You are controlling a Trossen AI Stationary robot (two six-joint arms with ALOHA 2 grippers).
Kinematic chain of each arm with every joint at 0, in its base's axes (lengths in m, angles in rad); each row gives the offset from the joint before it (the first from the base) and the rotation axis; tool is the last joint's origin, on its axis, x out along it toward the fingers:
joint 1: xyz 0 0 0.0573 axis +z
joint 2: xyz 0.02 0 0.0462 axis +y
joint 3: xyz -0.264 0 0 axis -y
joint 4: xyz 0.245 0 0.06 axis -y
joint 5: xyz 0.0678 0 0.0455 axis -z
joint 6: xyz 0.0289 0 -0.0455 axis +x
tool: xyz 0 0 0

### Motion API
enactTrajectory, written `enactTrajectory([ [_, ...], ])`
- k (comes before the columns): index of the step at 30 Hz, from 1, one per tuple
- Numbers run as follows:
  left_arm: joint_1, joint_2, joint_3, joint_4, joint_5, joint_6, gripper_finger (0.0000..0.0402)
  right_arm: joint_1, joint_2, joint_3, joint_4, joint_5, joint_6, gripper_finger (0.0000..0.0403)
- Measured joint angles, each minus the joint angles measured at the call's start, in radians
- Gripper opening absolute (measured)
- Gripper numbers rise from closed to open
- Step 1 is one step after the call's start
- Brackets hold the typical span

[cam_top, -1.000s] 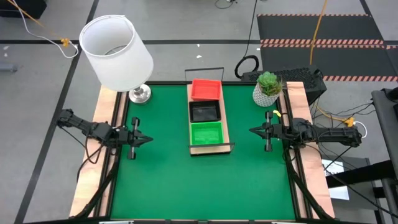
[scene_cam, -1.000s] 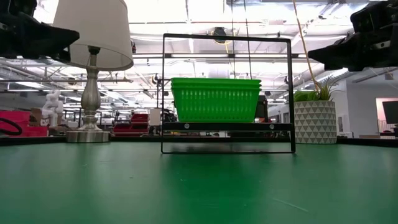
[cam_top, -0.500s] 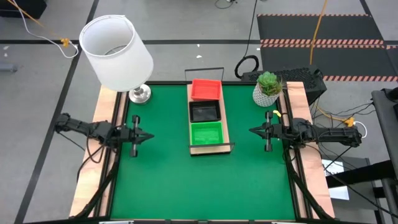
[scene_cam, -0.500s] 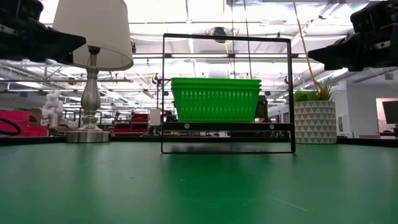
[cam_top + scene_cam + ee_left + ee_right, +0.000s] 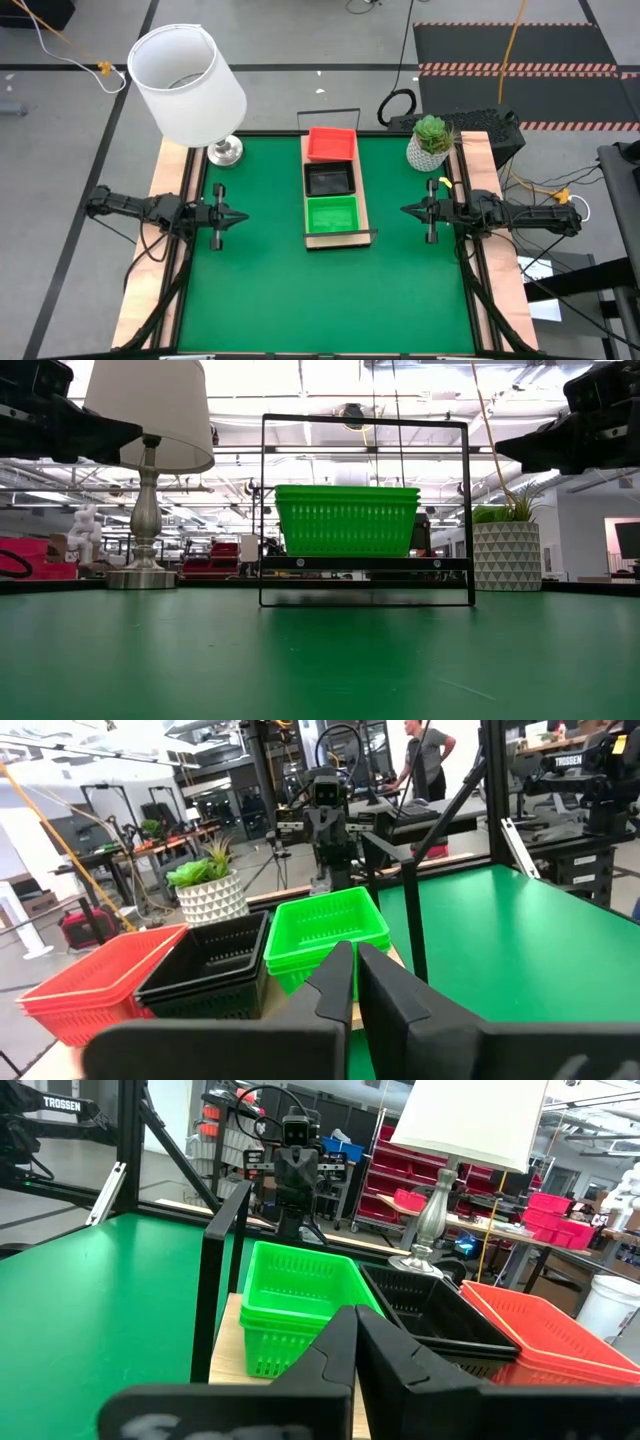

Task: Stack baskets on shelf by color
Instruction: Return to Home Position

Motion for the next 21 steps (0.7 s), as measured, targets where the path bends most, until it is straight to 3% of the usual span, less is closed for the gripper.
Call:
enactTrajectory([
  [7, 0.0, 0.0, -0.002, 0.022, -0.002, -0.006, 0.0041, 0.0, 0.0, 0.0, 0.0, 0.0, 0.0, 0.0],
  [21, 0.0, 0.0, -0.002, 0.029, -0.003, -0.007, 0.0042, 0.0, 0.0, 0.0, 0.0, 0.0, 0.0, 0.0],
])
